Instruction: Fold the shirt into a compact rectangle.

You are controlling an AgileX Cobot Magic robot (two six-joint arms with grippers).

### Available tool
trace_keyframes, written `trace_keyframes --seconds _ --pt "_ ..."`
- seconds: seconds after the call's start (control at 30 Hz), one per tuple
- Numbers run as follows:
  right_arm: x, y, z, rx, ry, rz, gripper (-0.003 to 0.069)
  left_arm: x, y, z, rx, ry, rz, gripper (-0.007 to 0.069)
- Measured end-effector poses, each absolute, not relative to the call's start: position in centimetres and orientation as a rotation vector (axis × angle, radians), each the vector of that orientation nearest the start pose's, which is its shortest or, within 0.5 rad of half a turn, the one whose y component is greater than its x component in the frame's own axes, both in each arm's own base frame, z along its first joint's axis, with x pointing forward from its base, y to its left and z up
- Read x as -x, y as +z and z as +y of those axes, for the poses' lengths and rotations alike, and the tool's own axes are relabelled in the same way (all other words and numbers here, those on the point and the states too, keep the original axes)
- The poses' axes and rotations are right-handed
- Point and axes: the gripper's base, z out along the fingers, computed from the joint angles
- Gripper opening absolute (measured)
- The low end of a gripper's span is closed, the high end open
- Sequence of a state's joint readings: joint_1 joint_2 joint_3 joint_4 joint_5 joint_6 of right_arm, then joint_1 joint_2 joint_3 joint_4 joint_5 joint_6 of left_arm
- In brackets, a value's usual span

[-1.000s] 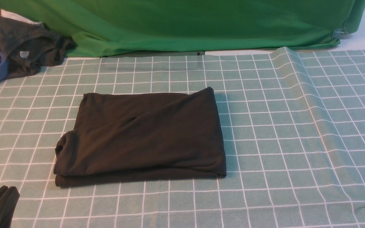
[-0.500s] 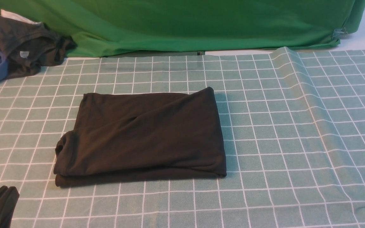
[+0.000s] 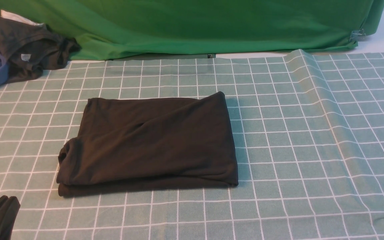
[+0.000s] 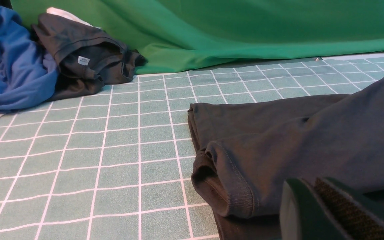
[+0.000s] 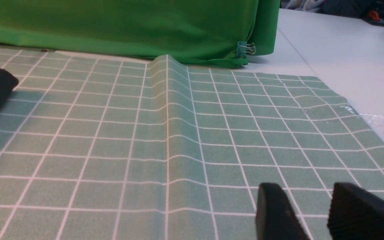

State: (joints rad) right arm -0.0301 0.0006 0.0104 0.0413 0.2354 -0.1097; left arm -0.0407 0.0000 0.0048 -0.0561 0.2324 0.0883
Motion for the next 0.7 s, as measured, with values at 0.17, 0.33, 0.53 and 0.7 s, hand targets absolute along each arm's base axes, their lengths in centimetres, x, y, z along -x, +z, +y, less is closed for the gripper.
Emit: trace_keyframes --seconds 0.17,0.33,0.53,0.7 --pt "-5.58 18.85 0.13 0.075 -0.038 1.726 0.0239 -5.56 19.05 -0.34 -0.074 -0.016 1.719 0.0013" --pt "-5.58 18.87 0.19 0.084 -0.030 1.723 0.0239 -5.56 19.05 -0.34 -0.074 -0.016 1.719 0.0013" --pt "-5.59 18.88 0.19 0.084 -0.030 1.722 0.0239 -5.56 19.05 -0.34 -0.074 -0.016 1.719 0.0013" --pt "-5.59 18.88 0.19 0.084 -0.030 1.722 0.0239 -5.56 19.05 -0.34 -0.074 -0.016 1.719 0.0015"
